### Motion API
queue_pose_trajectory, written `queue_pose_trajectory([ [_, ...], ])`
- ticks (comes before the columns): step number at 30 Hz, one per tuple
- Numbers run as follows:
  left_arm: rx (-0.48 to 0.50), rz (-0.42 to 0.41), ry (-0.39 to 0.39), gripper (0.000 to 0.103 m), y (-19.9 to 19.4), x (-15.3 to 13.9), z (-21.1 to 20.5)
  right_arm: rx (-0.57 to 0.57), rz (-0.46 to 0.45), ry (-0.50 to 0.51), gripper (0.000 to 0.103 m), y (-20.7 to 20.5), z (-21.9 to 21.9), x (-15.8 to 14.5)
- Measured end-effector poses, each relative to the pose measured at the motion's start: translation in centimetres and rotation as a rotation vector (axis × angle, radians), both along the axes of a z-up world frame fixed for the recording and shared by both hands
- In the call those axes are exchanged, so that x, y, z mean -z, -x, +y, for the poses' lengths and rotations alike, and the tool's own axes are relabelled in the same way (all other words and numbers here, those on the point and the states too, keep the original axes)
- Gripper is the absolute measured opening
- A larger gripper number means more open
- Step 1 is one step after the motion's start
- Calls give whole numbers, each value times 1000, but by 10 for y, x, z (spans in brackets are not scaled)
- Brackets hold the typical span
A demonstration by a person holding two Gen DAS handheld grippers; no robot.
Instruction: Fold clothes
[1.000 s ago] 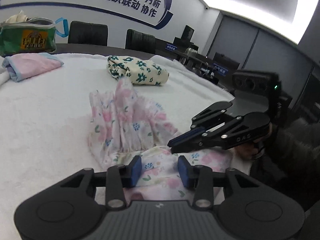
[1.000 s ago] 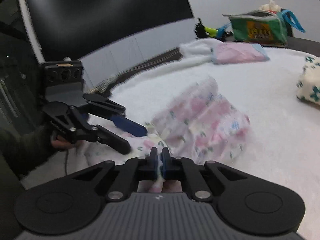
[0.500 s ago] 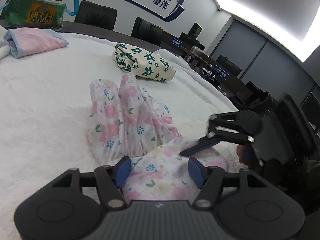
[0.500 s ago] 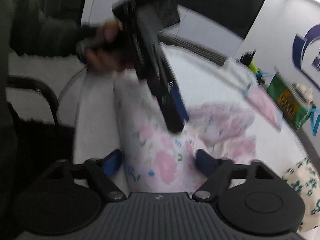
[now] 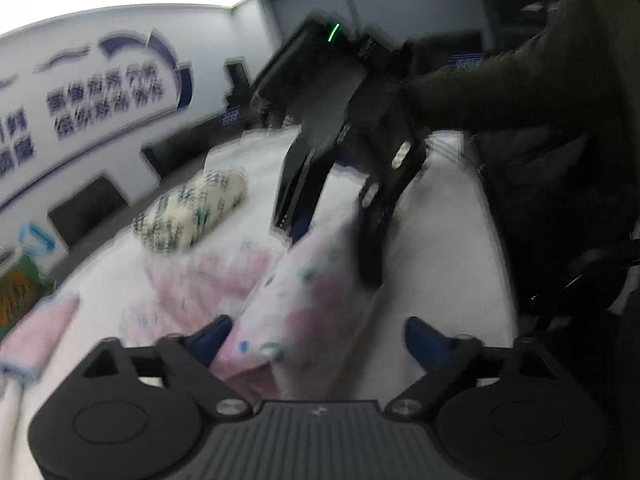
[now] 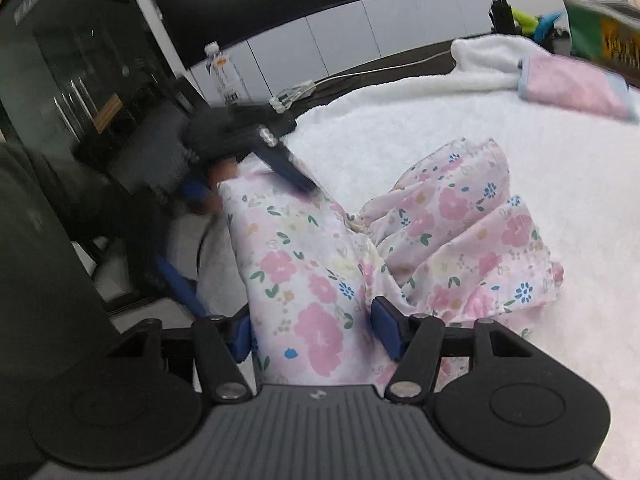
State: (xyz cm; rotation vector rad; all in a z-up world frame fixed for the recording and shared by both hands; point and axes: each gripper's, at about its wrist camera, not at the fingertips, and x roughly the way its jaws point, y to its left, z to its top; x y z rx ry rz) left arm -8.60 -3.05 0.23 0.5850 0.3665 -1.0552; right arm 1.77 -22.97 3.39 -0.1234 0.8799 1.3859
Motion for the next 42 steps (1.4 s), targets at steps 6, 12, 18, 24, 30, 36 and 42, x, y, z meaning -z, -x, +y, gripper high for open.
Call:
queue_pose_trajectory([
  [6, -118, 424, 184, 51, -73, -2, 29, 83, -124, -41, 87, 20, -21, -4],
  [12, -218, 734, 340, 36, -121, 1, 45, 145, -329, -22, 53, 37, -26, 6],
  [18, -325, 820, 448, 55, -119, -9, 60, 301, 270, -225, 23, -29, -48, 19],
  [24, -473, 738, 525, 71, -107, -18, 86, 537, 455, -222, 55, -54, -57, 33],
  [30, -650, 660, 548, 72, -126, -27, 81, 746, 252, -287, 44, -36, -78, 9],
  [36, -778, 653, 522, 38, -134, -9, 54, 919, 128, -201, 18, -28, -64, 6],
  [42, -834, 577, 580, 35, -110, -4, 53, 913, 49, -232, 51, -7, -54, -5],
])
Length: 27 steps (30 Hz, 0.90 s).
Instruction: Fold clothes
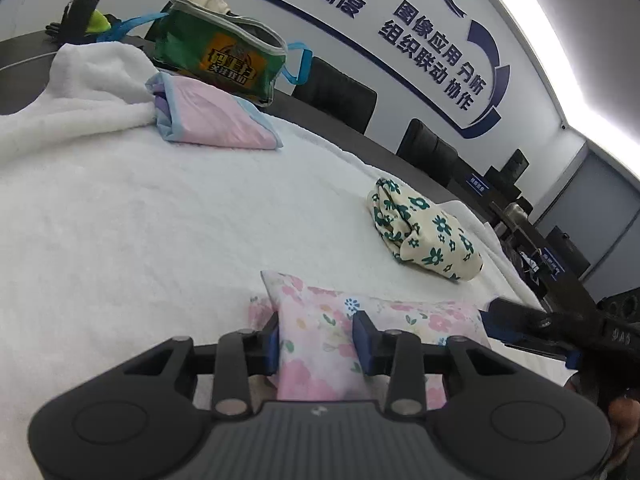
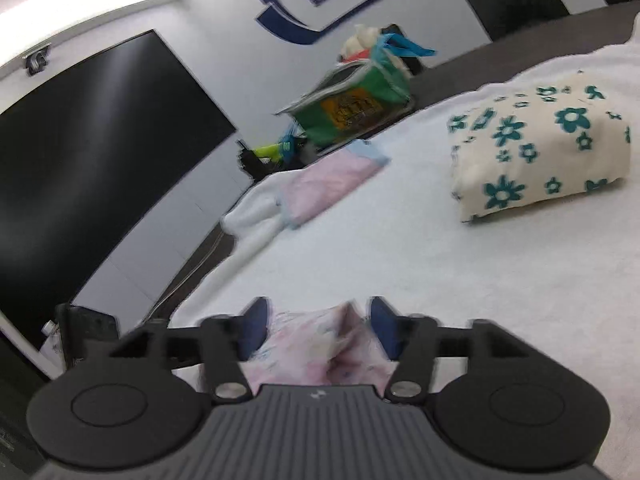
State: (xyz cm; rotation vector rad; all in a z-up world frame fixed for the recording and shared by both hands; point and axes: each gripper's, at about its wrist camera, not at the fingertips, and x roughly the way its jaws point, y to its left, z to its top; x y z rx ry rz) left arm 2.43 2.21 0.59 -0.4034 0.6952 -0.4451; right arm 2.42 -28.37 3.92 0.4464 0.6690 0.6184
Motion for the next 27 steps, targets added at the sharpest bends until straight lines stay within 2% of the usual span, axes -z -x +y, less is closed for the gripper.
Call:
queue_pose_trajectory([
  [1, -5, -7, -5, 35, 3, 1, -1, -6, -12, 40, 27, 1, 9, 1],
  [2, -7, -11, -18, 36, 4, 1, -3, 12, -6, 106, 18, -2, 18, 7],
  [3, -5, -4, -11, 38, 5, -1, 0, 34, 3, 177, 17, -6, 25, 14],
  [5, -1, 9, 3, 39, 8, -4, 6, 89, 33, 191, 23, -12, 25, 23],
  [7, 1, 14, 15, 54, 11, -9, 15, 136, 43, 189, 29, -11, 22, 22],
  [8, 1, 12, 21, 68, 13, -13, 21, 156, 26, 182, 32, -4, 18, 15],
  [9, 4, 17, 28, 77, 14, -17, 28, 176, 8, 175, 41, 3, 13, 7],
  [10, 8, 21, 36, 78, 14, -20, 35, 184, 12, 150, 53, 9, 7, 2],
  [12, 61, 96, 87, 78, 3, -20, 39, 156, 73, 73, 61, 17, -2, 4],
  [13, 87, 141, 114, 78, -3, -19, 39, 134, 111, 37, 61, 18, -3, 8],
  [14, 104, 182, 115, 77, -9, -16, 36, 125, 131, 13, 61, 17, -3, 13],
  [16, 150, 212, 101, 73, -14, -10, 25, 112, 164, -32, 59, 14, -1, 24],
  [17, 173, 220, 93, 59, -15, -7, 19, 105, 180, -54, 56, 13, -1, 30],
  [18, 170, 224, 102, 47, -15, -4, 16, 98, 197, -76, 50, 12, 0, 35],
  [19, 167, 229, 110, 47, -15, -1, 13, 92, 213, -99, 38, 10, 1, 40],
  [21, 172, 247, 147, 31, -16, 3, 11, 98, 245, -165, 25, 5, -3, 51],
  [22, 178, 261, 174, 30, -17, 5, 11, 102, 258, -199, 19, 4, -5, 54],
  [24, 176, 227, 206, 26, -17, -4, 8, 108, 263, -246, 14, 4, -10, 54],
  [27, 185, 160, 240, 24, -19, -28, -3, 107, 185, -243, 12, 10, -16, 29],
])
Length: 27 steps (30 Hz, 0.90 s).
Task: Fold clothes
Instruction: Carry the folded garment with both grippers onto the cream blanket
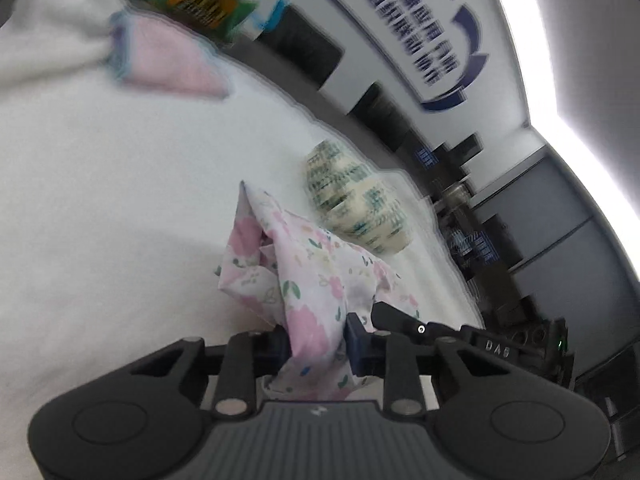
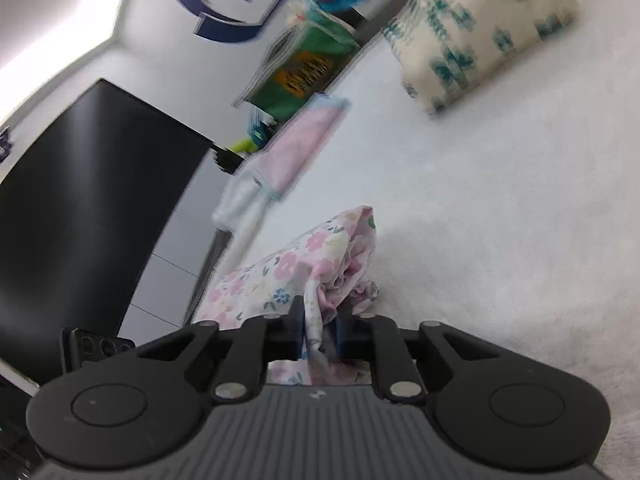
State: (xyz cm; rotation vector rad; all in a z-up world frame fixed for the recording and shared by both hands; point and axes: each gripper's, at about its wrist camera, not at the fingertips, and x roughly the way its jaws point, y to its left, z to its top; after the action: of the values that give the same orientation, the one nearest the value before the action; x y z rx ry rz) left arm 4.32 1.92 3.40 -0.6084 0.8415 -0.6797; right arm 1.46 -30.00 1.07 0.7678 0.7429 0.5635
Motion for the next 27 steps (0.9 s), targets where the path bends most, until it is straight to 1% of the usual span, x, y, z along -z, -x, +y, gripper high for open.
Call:
queue_pose_trajectory([
  [4, 37, -91, 25, 24, -35, -53, -38, 53, -158, 45, 12, -7, -29, -67],
  [6, 49, -111, 41, 24, -66, -71, -64, 91, -216, 85, 12, -22, -48, -99],
  [9, 68, -139, 64, 24, -112, -98, -104, 139, -253, 119, 12, -50, -78, -133],
  [11, 76, -158, 55, 24, -137, -105, -126, 167, -266, 162, 12, -73, -94, -145],
  [12, 70, -139, 58, 24, -146, -98, -134, 181, -272, 183, 12, -85, -102, -151],
  [15, 52, -85, 66, 24, -176, -78, -155, 186, -242, 211, 12, -118, -122, -144],
  [16, 46, -67, 69, 24, -186, -71, -162, 184, -212, 206, 12, -132, -129, -134],
  [18, 49, -28, 43, 24, -197, -44, -172, 182, -163, 218, 12, -153, -135, -112],
  [20, 39, 29, -2, 24, -208, -15, -181, 172, -88, 241, 12, -172, -140, -81],
  [21, 33, 49, -21, 27, -213, -1, -185, 170, -53, 245, 12, -178, -142, -66],
  [22, 32, 51, -14, 30, -215, 8, -185, 169, -19, 249, 18, -184, -145, -51],
  [23, 31, 53, -7, 38, -217, 16, -185, 175, -2, 245, 24, -186, -147, -39],
  [24, 27, 56, 15, 42, -216, 17, -180, 181, 12, 239, 37, -187, -150, -27],
  [25, 27, 40, 8, 44, -214, 12, -177, 184, -6, 246, 49, -183, -152, -30],
  [26, 26, 24, 1, 46, -212, 6, -173, 186, -29, 254, 53, -178, -154, -35],
  [27, 10, -28, -31, 46, -208, -6, -172, 189, -52, 263, 53, -173, -157, -40],
])
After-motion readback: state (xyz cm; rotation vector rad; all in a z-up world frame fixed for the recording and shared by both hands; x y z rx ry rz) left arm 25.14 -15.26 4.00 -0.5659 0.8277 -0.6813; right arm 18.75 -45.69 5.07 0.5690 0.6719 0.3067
